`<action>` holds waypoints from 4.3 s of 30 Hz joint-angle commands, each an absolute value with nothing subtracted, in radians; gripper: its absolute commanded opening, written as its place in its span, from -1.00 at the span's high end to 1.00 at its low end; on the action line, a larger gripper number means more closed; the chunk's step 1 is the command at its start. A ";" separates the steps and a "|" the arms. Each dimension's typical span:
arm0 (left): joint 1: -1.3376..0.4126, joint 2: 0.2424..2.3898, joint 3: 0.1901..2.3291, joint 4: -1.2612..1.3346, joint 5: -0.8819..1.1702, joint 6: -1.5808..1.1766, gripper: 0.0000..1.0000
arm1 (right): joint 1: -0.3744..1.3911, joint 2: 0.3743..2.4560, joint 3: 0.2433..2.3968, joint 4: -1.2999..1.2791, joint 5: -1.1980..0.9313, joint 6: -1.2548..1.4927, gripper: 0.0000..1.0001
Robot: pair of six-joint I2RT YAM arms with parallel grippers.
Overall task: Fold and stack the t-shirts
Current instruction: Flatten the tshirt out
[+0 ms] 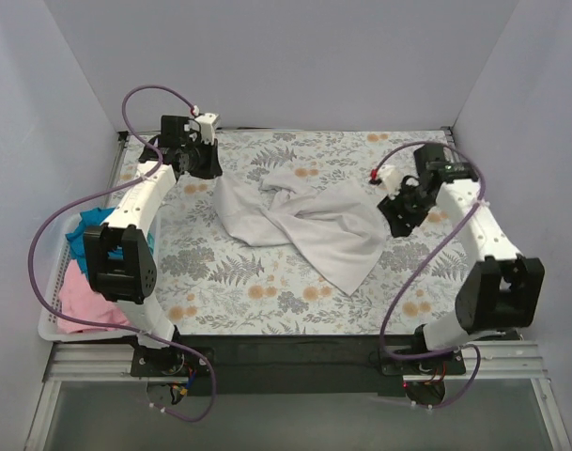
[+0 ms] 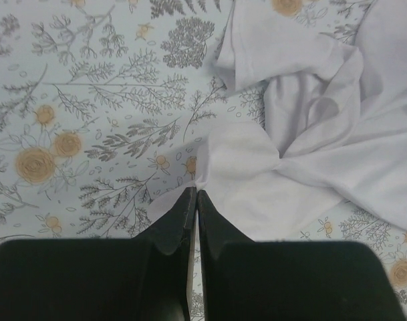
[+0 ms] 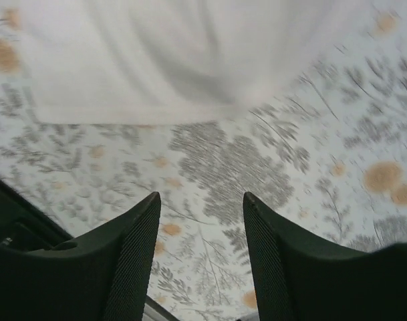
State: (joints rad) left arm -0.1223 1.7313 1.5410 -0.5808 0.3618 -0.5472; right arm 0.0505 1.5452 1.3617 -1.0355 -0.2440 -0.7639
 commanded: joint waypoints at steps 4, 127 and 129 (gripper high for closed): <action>-0.123 1.727 1.534 -0.598 0.362 -0.577 1.00 | 0.481 1.440 1.128 -0.915 -0.226 -0.644 -0.14; 0.032 0.996 0.740 -0.075 0.655 -0.187 1.00 | 0.207 1.160 0.838 0.133 -0.176 -1.143 0.97; 0.032 0.976 0.683 -0.165 0.684 -0.095 1.00 | 0.212 1.152 0.734 0.132 -0.192 -1.184 0.97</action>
